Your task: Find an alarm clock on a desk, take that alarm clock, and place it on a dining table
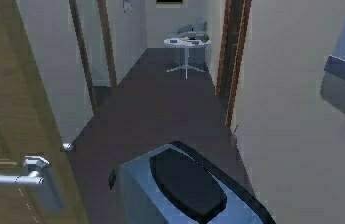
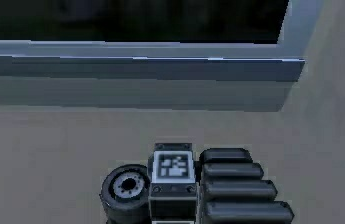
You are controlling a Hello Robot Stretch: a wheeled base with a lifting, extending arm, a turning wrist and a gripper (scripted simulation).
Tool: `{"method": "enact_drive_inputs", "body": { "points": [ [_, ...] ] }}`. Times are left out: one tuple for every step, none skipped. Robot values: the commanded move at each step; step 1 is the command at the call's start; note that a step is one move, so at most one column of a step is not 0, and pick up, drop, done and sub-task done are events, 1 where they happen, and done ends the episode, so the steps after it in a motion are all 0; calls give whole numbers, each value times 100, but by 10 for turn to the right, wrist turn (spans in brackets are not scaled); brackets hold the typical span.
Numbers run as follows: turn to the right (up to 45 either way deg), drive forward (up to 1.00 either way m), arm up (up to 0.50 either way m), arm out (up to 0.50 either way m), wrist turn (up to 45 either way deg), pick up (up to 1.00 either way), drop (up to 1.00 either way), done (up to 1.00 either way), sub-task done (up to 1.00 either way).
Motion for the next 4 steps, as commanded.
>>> {"method": "enact_drive_inputs", "body": {
  "points": [
    [0,80,0,0,0,0,0,0,0],
    [-90,0,0,0,0,0,0,0,0],
    [0,100,0,0,0,0,0,0,0],
    [-30,0,0,0,0,0,0,0,0]
  ]
}}
